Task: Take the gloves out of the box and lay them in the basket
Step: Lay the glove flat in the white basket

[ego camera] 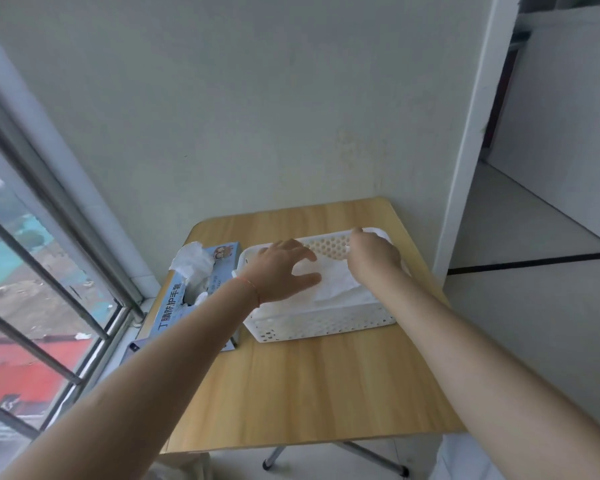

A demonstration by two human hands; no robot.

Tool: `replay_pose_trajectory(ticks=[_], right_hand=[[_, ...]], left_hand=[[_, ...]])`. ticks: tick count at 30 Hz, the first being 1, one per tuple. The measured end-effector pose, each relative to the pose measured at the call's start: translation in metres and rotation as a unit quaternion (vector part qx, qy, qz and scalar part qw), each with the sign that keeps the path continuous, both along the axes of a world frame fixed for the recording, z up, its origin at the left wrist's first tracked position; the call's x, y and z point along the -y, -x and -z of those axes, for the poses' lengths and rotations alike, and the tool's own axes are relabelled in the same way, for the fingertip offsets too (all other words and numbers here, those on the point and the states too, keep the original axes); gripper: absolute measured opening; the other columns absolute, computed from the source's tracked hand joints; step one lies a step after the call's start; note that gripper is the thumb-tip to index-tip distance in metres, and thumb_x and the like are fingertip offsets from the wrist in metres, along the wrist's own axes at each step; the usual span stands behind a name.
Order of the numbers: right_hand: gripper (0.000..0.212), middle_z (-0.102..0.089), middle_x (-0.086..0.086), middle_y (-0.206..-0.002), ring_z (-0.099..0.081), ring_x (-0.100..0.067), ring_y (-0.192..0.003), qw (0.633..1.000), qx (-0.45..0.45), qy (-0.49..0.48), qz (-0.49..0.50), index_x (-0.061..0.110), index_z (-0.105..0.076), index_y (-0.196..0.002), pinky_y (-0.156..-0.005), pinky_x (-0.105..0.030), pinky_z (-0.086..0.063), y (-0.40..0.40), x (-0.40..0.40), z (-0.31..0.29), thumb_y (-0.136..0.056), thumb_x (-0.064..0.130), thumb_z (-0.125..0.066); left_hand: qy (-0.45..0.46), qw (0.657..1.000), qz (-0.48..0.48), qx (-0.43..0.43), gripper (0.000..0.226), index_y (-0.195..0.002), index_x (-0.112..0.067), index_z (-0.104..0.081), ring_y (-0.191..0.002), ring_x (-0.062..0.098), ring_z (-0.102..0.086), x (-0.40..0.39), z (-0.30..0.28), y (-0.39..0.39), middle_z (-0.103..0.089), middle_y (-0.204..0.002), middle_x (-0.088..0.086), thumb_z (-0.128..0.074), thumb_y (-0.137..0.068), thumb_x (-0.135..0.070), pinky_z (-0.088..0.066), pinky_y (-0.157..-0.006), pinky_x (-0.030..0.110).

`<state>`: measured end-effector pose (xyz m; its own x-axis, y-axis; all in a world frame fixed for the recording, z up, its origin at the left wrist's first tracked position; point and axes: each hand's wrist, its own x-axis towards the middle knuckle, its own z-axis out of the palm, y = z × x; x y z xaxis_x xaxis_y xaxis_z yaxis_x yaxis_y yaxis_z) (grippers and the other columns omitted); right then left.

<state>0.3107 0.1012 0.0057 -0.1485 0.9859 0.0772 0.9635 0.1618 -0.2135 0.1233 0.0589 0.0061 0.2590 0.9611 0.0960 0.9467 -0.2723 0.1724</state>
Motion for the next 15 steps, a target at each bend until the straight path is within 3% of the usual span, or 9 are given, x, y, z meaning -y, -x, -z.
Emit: replay_pose_trajectory(ticks=[5,9,12,15], right_hand=[[0.044,-0.065,-0.007,-0.108,-0.065,-0.024,-0.093,0.990,0.128,-0.054,-0.014,0.005,-0.043,-0.130,-0.061,-0.030,-0.039,-0.008,0.006,-0.002,-0.088,-0.002,-0.051],[0.041,-0.055,-0.009,-0.116,-0.063,-0.021,-0.091,0.986,0.150,-0.064,-0.027,0.007,-0.043,-0.127,-0.060,-0.029,-0.038,-0.005,0.011,0.000,-0.088,0.004,-0.055],[0.037,-0.048,-0.013,-0.117,-0.056,-0.018,-0.072,0.987,0.121,-0.104,-0.029,0.007,-0.044,-0.122,-0.049,-0.026,-0.033,0.004,0.012,-0.003,-0.087,0.004,-0.056],[0.020,-0.050,-0.013,-0.108,-0.037,-0.018,-0.053,0.987,0.067,-0.137,-0.058,0.006,-0.046,-0.112,-0.040,-0.027,-0.020,0.024,0.014,-0.014,-0.092,0.007,-0.048]], left_hand=[[0.079,0.995,-0.028,-0.048,0.070,-0.148,-0.041,-0.032,-0.148,0.021,-0.018,0.006,0.005,0.004,-0.023,-0.160,-0.008,-0.053,-0.086,-0.068,-0.014,-0.120,0.049],[0.146,0.984,-0.040,-0.089,0.080,-0.153,-0.042,-0.019,-0.151,0.022,-0.006,0.009,0.020,0.002,-0.011,-0.164,-0.007,-0.044,-0.085,-0.076,-0.007,-0.120,0.052],[0.150,0.987,-0.056,-0.035,0.080,-0.150,-0.043,-0.025,-0.150,0.021,-0.014,0.006,0.020,0.006,-0.018,-0.162,-0.009,-0.044,-0.082,-0.080,-0.012,-0.120,0.052],[0.032,0.995,-0.058,0.078,0.061,-0.138,-0.035,-0.049,-0.135,0.018,-0.042,0.007,0.005,0.016,-0.043,-0.148,-0.008,-0.048,-0.088,-0.069,-0.031,-0.113,0.048]])
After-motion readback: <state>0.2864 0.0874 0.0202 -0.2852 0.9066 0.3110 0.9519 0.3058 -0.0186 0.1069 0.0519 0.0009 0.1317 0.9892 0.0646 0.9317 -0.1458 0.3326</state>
